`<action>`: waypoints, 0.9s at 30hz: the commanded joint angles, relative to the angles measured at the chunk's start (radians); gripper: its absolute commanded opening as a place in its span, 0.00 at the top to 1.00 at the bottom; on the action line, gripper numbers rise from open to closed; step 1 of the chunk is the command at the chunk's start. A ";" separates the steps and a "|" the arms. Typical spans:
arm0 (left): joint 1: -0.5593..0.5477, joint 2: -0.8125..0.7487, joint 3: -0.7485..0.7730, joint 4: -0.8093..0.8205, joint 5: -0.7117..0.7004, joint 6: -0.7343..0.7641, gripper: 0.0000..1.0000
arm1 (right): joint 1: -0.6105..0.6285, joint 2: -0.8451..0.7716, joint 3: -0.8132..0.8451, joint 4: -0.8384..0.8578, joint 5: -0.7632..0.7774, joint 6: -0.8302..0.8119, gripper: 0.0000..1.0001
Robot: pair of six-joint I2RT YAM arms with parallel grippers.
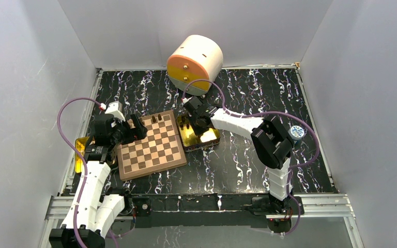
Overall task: Set up the chess pieces on the board
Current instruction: Place the chess piece in the storage box.
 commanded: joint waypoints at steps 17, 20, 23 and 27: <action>-0.017 -0.033 -0.011 -0.001 0.001 0.001 0.08 | 0.014 0.014 0.058 0.060 -0.006 0.027 0.57; -0.019 -0.039 -0.014 -0.002 -0.015 -0.004 0.08 | 0.015 -0.007 0.070 0.031 0.003 0.024 0.55; -0.020 -0.042 -0.016 -0.001 -0.016 -0.004 0.08 | 0.015 -0.036 0.040 0.056 -0.013 0.035 0.52; -0.020 -0.040 -0.014 -0.001 -0.013 -0.004 0.08 | 0.015 -0.036 0.036 0.055 -0.019 0.035 0.51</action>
